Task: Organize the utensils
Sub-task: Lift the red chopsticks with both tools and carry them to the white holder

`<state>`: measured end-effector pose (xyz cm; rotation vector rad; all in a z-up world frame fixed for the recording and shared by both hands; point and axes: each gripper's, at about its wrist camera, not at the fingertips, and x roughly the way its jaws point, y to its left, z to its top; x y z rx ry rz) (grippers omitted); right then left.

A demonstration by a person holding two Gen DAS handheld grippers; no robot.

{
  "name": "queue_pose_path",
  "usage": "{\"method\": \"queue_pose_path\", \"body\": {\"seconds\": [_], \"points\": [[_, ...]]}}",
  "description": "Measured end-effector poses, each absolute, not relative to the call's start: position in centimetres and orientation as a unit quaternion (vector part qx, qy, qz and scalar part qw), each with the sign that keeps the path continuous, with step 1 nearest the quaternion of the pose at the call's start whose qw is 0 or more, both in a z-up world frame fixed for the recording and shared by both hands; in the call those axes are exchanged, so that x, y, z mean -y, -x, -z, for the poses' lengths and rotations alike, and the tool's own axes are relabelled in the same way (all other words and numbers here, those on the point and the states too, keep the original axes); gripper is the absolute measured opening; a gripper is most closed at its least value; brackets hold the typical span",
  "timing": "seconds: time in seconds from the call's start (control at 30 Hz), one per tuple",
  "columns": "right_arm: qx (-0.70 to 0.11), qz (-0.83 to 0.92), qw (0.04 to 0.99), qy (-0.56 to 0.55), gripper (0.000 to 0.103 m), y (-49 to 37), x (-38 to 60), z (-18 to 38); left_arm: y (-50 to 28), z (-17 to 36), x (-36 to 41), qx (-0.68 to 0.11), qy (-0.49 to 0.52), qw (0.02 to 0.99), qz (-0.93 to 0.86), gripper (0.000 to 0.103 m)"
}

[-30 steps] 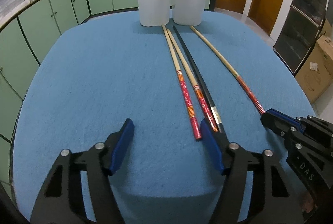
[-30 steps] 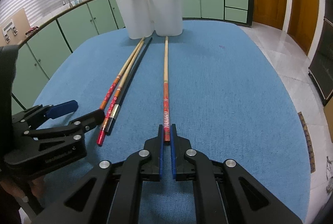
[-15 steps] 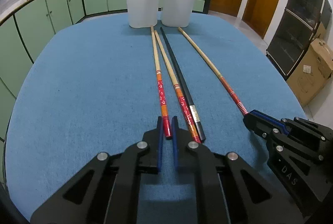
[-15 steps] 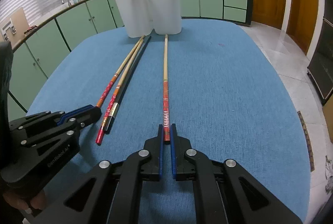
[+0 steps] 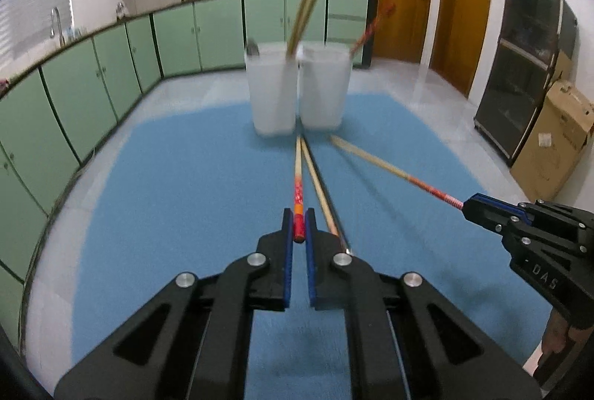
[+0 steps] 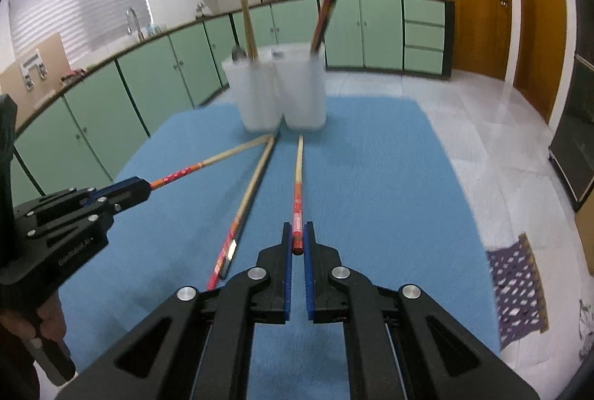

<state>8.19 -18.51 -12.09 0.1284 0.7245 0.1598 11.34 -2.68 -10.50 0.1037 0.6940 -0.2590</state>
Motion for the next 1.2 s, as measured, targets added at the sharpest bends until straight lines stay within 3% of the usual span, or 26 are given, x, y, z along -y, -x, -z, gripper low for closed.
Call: {"method": "queue_pose_path", "body": {"seconds": [0.33, 0.77, 1.2], "points": [[-0.292, -0.115, 0.948, -0.060, 0.006, -9.1, 20.2, 3.6, -12.1, 2.4, 2.4, -0.260, -0.047, 0.953, 0.147, 0.005], [-0.308, -0.175, 0.935, -0.008, 0.006, -12.7, 19.3, -2.0, -13.8, -2.4, 2.6, -0.229, -0.057, 0.956, 0.176, 0.005], [-0.255, -0.196, 0.947, 0.017, 0.006, -15.6, 19.1, -9.1, -15.3, -8.4, 1.5, -0.157, -0.054, 0.972, 0.169, 0.005]]}}
